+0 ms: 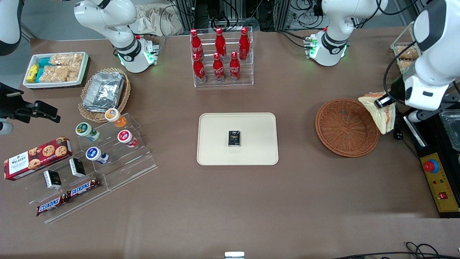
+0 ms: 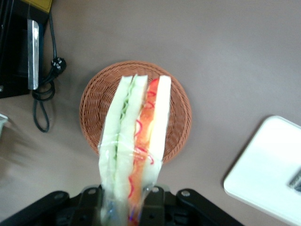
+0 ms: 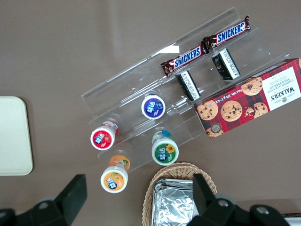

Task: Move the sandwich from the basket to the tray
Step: 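Lift the sandwich up out of the basket with the left gripper, then carry the sandwich over the white tray beside the black packet, then lower the sandwich onto the tray and open the left gripper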

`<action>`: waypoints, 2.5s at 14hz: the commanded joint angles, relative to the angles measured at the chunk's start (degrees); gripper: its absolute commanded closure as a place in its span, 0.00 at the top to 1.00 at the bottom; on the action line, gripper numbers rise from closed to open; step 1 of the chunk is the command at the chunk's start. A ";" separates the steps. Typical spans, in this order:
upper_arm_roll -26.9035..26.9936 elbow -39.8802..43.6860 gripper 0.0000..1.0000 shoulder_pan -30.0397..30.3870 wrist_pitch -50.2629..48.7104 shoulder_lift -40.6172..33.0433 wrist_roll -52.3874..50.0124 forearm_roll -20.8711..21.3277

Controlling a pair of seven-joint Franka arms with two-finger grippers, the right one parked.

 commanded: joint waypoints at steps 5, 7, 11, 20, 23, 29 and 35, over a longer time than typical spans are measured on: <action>-14.59 10.21 0.00 0.08 -4.10 4.69 0.93 -3.43; -18.46 9.69 0.00 0.00 -1.21 6.79 0.84 -3.52; -24.79 5.40 0.00 0.00 7.65 11.54 -1.79 -3.34; -27.79 -0.69 0.00 -4.04 27.88 27.61 -10.22 6.93; -27.62 -0.86 0.00 -4.40 32.37 32.89 -12.42 10.36; -27.62 -0.69 0.00 -5.72 36.06 38.35 -18.75 15.64; -27.62 -0.33 1.00 -6.16 36.51 39.76 -20.34 18.62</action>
